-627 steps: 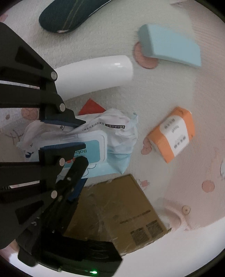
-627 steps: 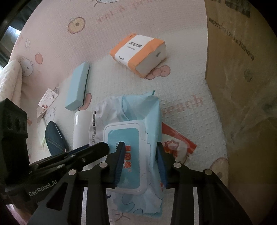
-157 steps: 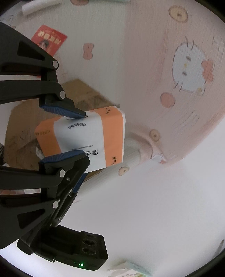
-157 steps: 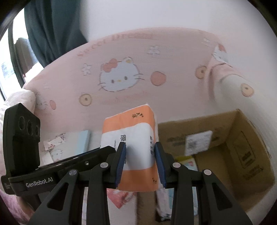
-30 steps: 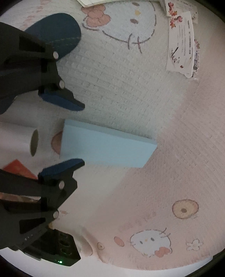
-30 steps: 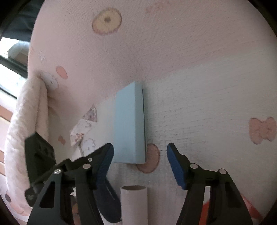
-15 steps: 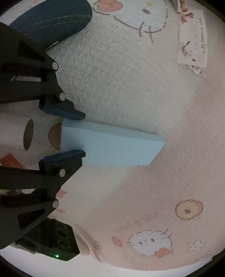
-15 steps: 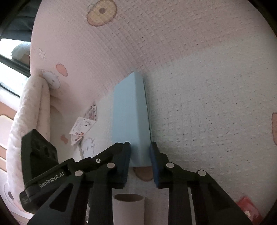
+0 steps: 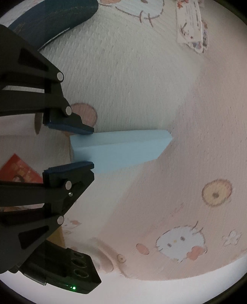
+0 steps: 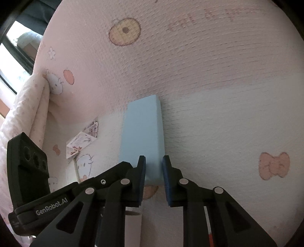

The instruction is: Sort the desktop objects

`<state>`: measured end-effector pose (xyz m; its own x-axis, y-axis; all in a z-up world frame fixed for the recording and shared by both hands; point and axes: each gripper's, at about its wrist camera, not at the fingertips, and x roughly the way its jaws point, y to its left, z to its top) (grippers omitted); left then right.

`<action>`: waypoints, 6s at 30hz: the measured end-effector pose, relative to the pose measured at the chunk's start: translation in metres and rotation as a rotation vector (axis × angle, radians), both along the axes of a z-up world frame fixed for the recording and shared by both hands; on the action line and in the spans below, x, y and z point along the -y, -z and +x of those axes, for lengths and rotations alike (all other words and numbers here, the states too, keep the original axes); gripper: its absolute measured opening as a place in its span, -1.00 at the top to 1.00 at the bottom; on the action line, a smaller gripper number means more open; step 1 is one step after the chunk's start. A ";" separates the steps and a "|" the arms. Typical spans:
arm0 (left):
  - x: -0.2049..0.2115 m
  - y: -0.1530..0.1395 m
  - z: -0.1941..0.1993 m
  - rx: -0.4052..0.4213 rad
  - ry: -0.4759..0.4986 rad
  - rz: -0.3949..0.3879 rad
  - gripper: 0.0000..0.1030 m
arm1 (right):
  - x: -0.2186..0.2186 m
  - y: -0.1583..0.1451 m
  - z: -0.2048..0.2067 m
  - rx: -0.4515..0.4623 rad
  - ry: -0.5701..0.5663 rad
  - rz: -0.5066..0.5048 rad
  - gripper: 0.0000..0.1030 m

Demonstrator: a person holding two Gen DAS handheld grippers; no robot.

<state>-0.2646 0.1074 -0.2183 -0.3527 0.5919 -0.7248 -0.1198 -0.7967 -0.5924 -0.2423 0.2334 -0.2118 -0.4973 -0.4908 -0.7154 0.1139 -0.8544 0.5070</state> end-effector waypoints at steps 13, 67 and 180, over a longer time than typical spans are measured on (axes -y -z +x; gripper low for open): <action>-0.010 0.009 0.049 0.097 0.111 0.068 0.43 | -0.040 -0.004 0.061 0.084 0.105 0.048 0.71; -0.002 0.009 0.099 0.068 0.111 -0.144 0.94 | -0.025 -0.002 0.131 0.015 0.023 0.276 0.93; -0.017 0.017 0.059 0.192 0.149 0.085 0.56 | 0.002 0.008 0.108 -0.020 -0.056 0.438 0.95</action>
